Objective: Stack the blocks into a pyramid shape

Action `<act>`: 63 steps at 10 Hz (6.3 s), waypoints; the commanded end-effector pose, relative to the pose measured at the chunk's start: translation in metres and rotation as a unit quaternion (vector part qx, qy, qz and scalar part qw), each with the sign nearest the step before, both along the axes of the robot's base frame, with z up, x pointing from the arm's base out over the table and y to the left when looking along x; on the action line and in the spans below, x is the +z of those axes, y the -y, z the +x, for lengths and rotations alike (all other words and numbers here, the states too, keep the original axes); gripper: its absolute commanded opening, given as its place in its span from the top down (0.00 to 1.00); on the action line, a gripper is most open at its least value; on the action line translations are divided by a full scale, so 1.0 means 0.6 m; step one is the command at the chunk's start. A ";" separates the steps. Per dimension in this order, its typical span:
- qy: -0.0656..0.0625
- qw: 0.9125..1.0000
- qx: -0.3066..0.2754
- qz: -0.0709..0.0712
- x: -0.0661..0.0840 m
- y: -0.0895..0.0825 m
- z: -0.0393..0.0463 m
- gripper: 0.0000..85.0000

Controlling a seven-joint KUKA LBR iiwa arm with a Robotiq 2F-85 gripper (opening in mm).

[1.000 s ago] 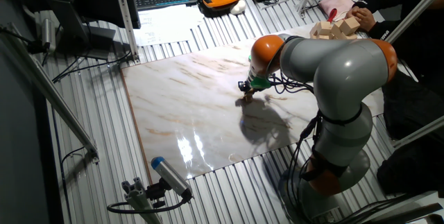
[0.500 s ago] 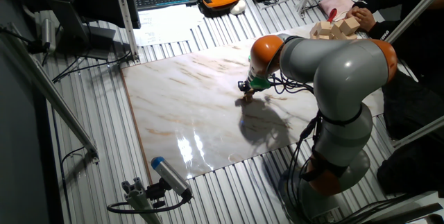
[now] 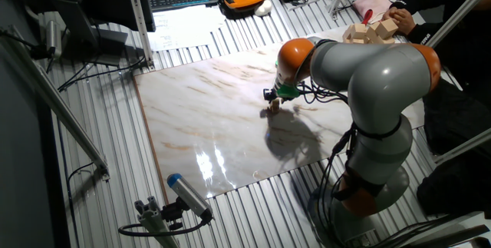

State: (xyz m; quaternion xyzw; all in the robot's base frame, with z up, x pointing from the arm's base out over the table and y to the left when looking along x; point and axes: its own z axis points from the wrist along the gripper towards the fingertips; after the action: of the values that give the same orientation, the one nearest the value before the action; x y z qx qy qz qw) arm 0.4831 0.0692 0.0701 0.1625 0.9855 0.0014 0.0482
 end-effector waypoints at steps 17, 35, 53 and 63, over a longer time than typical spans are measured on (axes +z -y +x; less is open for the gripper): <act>0.018 0.997 0.069 0.003 0.059 0.074 0.108 0.60; -0.021 0.999 0.044 0.008 0.049 0.207 0.186 0.60; -0.024 0.990 -0.139 0.012 -0.027 0.313 0.187 0.40; -0.017 0.983 -0.184 0.021 -0.041 0.309 0.175 0.40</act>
State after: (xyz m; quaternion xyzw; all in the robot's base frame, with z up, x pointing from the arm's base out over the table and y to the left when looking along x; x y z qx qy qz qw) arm 0.5874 -0.1162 0.0446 0.3424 0.9391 0.0119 0.0259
